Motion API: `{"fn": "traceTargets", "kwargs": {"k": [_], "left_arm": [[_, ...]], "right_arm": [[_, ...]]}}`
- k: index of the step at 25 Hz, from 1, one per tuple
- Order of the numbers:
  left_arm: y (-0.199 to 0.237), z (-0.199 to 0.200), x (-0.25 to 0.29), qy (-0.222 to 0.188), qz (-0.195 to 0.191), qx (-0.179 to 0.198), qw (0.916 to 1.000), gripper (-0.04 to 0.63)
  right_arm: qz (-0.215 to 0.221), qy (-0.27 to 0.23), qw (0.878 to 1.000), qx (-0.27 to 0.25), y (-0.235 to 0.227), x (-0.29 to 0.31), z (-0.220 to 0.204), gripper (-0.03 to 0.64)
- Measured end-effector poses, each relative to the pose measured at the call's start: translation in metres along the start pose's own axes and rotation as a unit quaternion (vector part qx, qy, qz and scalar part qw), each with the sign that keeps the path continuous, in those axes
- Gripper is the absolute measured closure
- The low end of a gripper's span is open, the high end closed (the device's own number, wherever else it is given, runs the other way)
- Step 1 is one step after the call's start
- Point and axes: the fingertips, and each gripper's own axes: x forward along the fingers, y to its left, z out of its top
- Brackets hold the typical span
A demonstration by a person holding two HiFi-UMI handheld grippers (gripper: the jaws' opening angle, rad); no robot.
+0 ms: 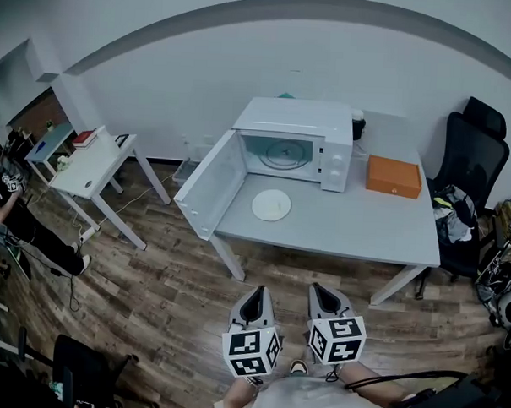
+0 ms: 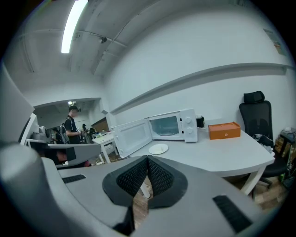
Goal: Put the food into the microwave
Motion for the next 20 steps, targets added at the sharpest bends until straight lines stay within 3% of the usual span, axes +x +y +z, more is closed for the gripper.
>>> {"fn": "traceTargets", "kwargs": {"k": [20], "left_arm": [[0.005, 0.01, 0.054, 0.014, 0.023, -0.008, 0.9996, 0.594]], "right_arm": [[0.017, 0.018, 1.0, 0.001, -0.037, 0.045, 0.021, 0.6]]}}
